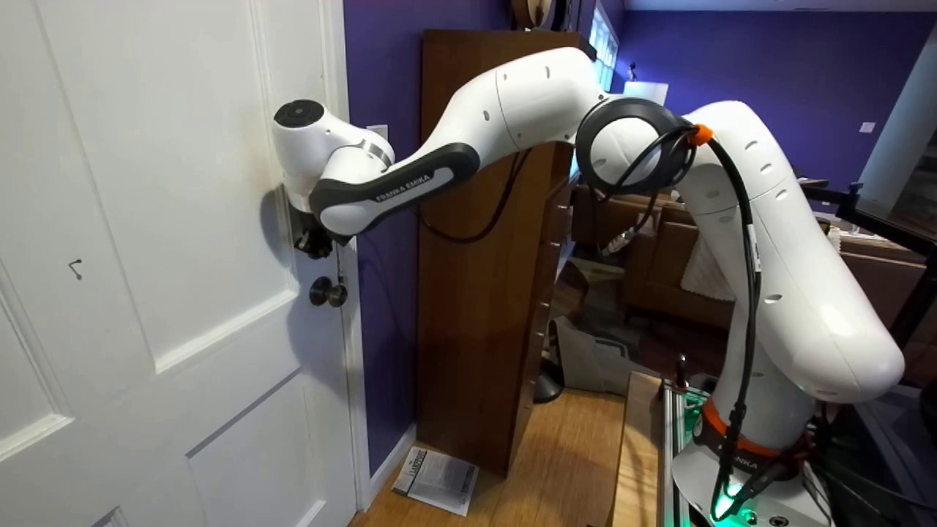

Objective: Turn the top silver lock on the door to the right

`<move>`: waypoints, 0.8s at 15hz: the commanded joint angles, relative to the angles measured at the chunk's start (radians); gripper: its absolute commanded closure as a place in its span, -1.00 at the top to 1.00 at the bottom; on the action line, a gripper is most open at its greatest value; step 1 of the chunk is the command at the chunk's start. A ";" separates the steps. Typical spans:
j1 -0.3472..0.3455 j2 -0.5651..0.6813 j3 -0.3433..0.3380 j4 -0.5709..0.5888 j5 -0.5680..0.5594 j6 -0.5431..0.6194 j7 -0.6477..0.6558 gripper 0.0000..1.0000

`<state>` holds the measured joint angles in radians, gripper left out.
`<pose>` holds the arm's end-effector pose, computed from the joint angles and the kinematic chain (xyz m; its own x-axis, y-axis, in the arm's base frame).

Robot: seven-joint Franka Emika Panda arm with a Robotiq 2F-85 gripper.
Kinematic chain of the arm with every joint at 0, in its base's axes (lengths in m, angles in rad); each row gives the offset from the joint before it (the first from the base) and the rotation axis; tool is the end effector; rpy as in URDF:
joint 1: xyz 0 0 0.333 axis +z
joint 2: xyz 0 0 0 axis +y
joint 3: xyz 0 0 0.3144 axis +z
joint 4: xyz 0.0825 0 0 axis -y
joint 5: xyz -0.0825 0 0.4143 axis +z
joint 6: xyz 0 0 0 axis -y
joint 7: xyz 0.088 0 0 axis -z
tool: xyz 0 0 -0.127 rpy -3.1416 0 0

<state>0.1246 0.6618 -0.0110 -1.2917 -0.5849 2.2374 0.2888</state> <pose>0.7938 0.0674 0.3621 0.9252 0.2003 0.3224 0.0389 -0.8950 0.4444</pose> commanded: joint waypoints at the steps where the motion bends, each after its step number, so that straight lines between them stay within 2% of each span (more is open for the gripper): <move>1: -0.058 -0.028 0.024 -0.020 0.208 0.045 -0.121 -0.93; 7: -0.125 -0.060 0.043 -0.079 0.451 0.118 -0.260 -0.93; 12: -0.146 -0.102 0.049 -0.206 0.488 0.272 -0.385 -0.93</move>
<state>0.0067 0.6047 0.0220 -1.3875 -0.1337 2.4001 -0.0235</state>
